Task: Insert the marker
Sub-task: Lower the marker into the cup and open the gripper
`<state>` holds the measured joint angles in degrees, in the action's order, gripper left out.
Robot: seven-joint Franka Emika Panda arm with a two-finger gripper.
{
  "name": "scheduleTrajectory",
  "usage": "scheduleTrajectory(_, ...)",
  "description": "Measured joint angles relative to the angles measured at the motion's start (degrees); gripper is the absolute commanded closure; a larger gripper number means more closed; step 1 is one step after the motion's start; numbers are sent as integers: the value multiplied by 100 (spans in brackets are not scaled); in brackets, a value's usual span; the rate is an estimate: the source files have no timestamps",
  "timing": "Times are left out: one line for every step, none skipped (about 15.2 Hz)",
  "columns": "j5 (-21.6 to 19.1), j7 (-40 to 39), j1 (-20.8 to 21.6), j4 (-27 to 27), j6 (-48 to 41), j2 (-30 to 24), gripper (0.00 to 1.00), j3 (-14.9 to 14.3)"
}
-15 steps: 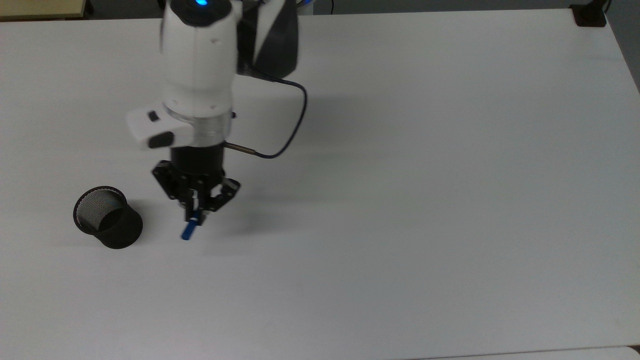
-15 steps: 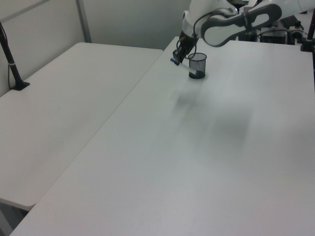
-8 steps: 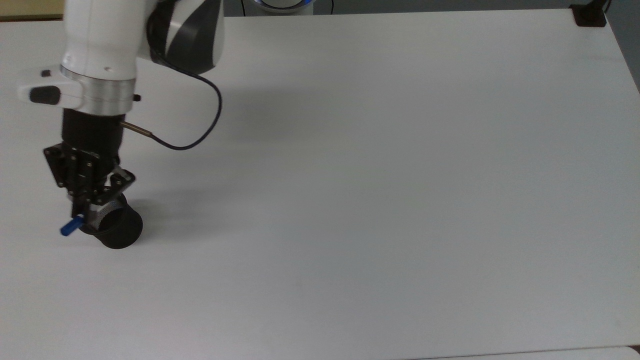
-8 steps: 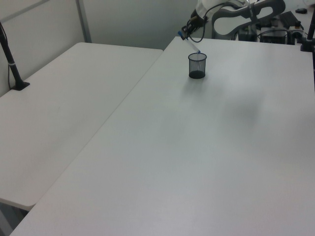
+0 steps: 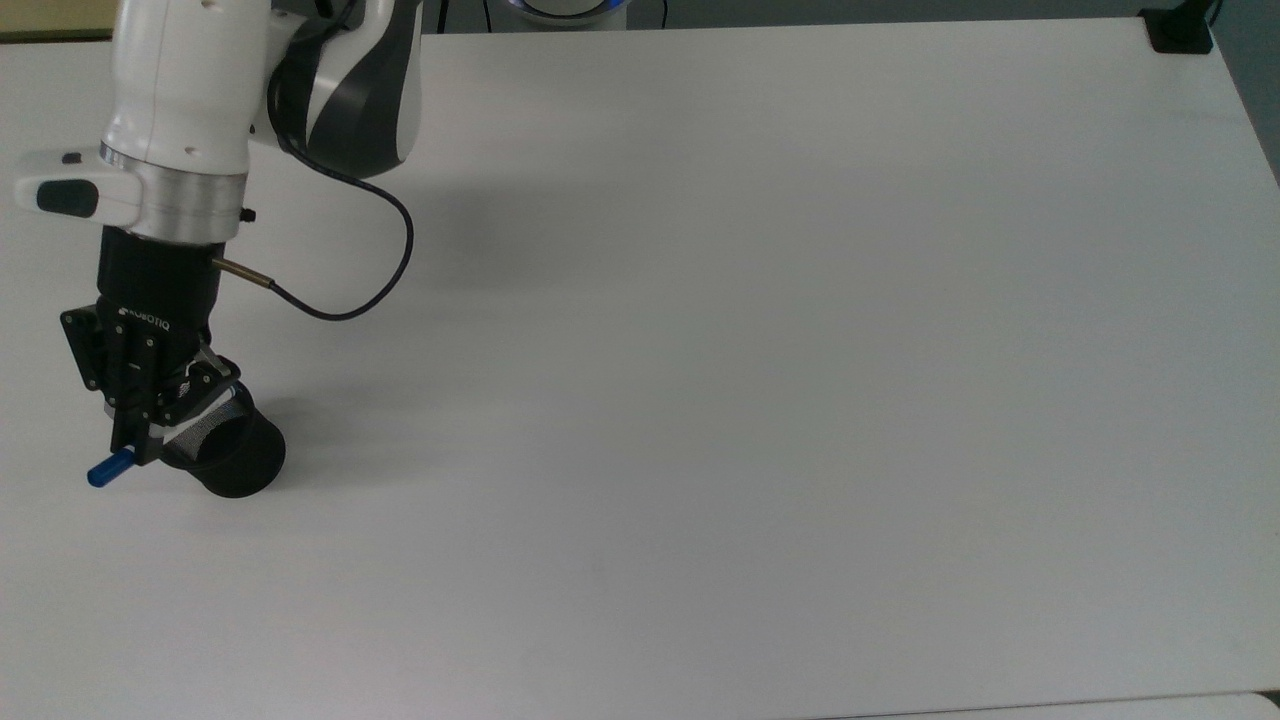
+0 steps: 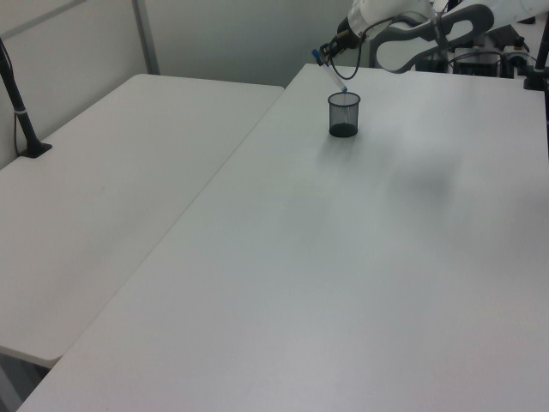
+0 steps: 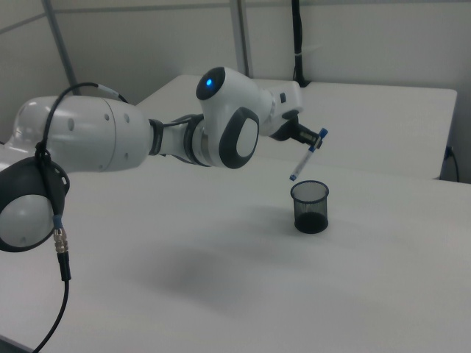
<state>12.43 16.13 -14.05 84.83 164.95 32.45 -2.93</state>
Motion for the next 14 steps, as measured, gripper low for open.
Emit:
scheduleTrajectory(4, 0, -2, 1, 15, 49, 85, 0)
scheduleTrajectory(15, 0, -12, 3, 17, 81, 84, 0)
scheduleTrajectory(32, 0, -30, 6, 17, 102, 84, -1)
scheduleTrajectory(63, -6, -60, 10, 17, 114, 84, -1)
scheduleTrajectory(91, -22, -96, 21, 17, 118, 84, -1)
scheduleTrajectory(102, -39, -135, 38, 17, 121, 82, -1)
scheduleTrajectory(106, -88, -190, 71, 17, 123, 80, -2)
scheduleTrajectory(107, -111, -218, 101, 17, 123, 79, -2)
scheduleTrajectory(111, -128, -237, 140, 17, 124, 79, -2)
scheduleTrajectory(114, -135, -241, 183, 17, 126, 79, -2)
scheduleTrajectory(122, -145, -239, 218, 17, 126, 79, -1)
scheduleTrajectory(125, -158, -234, 250, 17, 127, 75, 1)
scheduleTrajectory(125, -179, -230, 274, 17, 127, 70, 3)
scheduleTrajectory(125, -197, -225, 287, 17, 127, 54, 6)
